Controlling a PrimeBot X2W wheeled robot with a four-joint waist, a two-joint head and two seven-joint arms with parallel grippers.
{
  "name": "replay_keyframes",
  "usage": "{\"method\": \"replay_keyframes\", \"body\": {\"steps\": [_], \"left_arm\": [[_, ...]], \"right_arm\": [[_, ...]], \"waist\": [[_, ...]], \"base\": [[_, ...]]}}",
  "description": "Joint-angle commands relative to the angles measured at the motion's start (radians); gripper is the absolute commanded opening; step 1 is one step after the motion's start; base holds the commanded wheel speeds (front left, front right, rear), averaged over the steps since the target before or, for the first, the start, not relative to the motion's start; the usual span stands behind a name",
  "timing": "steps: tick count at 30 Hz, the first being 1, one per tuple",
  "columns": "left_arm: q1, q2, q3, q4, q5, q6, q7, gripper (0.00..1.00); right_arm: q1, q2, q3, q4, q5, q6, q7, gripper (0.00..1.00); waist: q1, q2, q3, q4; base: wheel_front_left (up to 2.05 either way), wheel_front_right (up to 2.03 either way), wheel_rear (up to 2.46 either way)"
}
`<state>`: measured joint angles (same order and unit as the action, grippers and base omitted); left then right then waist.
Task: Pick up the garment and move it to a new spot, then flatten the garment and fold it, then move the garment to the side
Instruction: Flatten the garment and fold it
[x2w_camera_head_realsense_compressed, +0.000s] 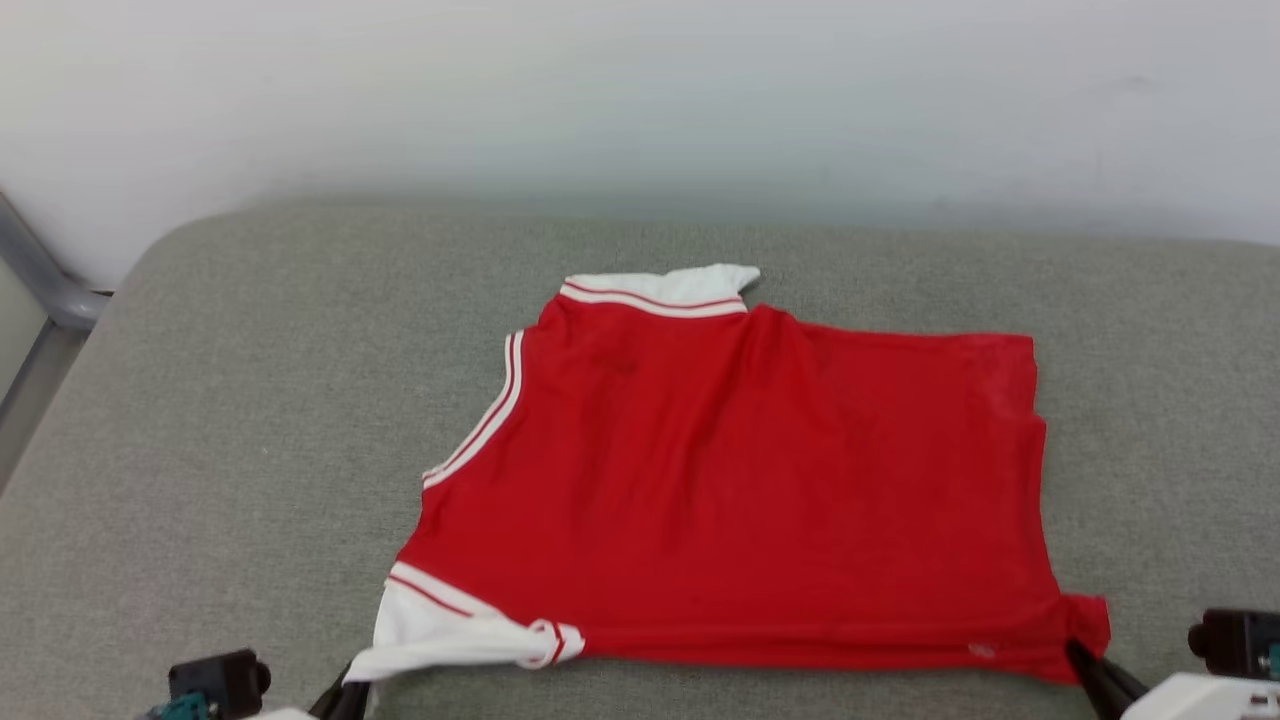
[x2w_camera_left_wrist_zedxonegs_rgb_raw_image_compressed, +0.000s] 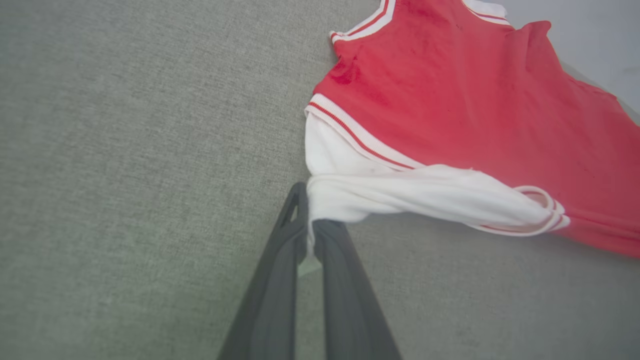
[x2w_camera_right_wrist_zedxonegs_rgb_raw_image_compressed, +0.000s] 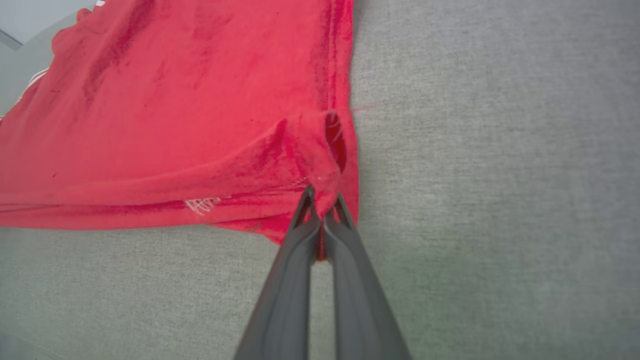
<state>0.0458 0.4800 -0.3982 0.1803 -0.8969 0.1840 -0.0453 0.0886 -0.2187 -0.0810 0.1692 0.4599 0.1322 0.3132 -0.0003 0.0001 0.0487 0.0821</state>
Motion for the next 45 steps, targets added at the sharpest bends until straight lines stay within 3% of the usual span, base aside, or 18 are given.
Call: {"method": "replay_keyframes", "body": {"steps": [1,7,12,20,38,39,40,41,42,43,45], "left_arm": [[0.035,0.024,0.017,-0.026,-0.007,0.026,0.010,0.00],[0.157,0.079,0.032,-0.196,-0.029,0.108,0.078,0.00],[0.113,0.108,0.042,-0.290,0.001,0.123,0.079,0.00],[-0.093,0.067,0.001,-0.229,0.037,0.044,0.076,0.00],[-0.411,-0.073,-0.063,0.204,-0.015,-0.168,0.091,0.00],[-0.417,-0.077,-0.065,0.228,-0.020,-0.177,0.092,0.00],[-0.423,-0.081,-0.067,0.248,-0.023,-0.187,0.093,0.04],[-0.426,-0.084,-0.070,0.266,-0.026,-0.196,0.096,0.31],[-0.430,-0.087,-0.071,0.280,-0.027,-0.203,0.092,0.56],[-0.434,-0.091,-0.069,0.291,-0.031,-0.207,0.083,0.95],[-0.437,-0.088,-0.064,0.312,-0.026,-0.212,0.069,1.00]], "right_arm": [[0.035,0.005,-0.025,-0.027,-0.011,-0.003,0.013,0.00],[0.145,0.059,-0.095,-0.148,-0.053,-0.003,0.084,0.00],[0.136,0.076,-0.111,-0.220,-0.078,-0.003,0.118,0.00],[0.009,0.061,-0.081,-0.243,-0.116,-0.003,0.155,0.00],[-0.176,0.052,-0.038,-0.043,-0.131,-0.002,0.067,0.00],[-0.180,0.050,-0.035,-0.032,-0.132,-0.003,0.060,0.21],[-0.187,0.050,-0.035,-0.024,-0.129,-0.003,0.053,0.36],[-0.189,0.048,-0.033,-0.018,-0.127,-0.003,0.044,0.43],[-0.189,0.047,-0.031,-0.013,-0.120,-0.003,0.032,0.77],[-0.191,0.043,-0.027,-0.014,-0.120,-0.003,0.011,1.00],[-0.192,0.043,-0.020,-0.023,-0.105,-0.003,-0.039,1.00]], "waist": [[0.0003,-0.0001,-0.017,0.000],[0.0003,-0.0001,-0.032,0.004],[0.0003,-0.0001,-0.003,0.006],[0.0003,-0.0001,0.092,-0.008],[0.0003,-0.0001,0.266,-0.016],[0.0003,-0.0001,0.267,-0.017],[0.0003,-0.0001,0.268,-0.019],[0.0003,-0.0001,0.268,-0.019],[0.0003,-0.0001,0.266,-0.019],[0.0003,-0.0001,0.262,-0.018],[0.0003,-0.0001,0.250,-0.015]], "base": [[0.00,0.00,0.00],[0.00,0.00,0.00],[0.00,0.00,0.00],[0.00,0.00,0.00],[0.00,0.00,0.00],[0.00,0.00,0.00],[0.00,0.00,0.00],[0.00,0.00,0.00],[0.00,0.00,0.00],[0.00,0.00,0.00],[0.00,0.00,0.00]]}}
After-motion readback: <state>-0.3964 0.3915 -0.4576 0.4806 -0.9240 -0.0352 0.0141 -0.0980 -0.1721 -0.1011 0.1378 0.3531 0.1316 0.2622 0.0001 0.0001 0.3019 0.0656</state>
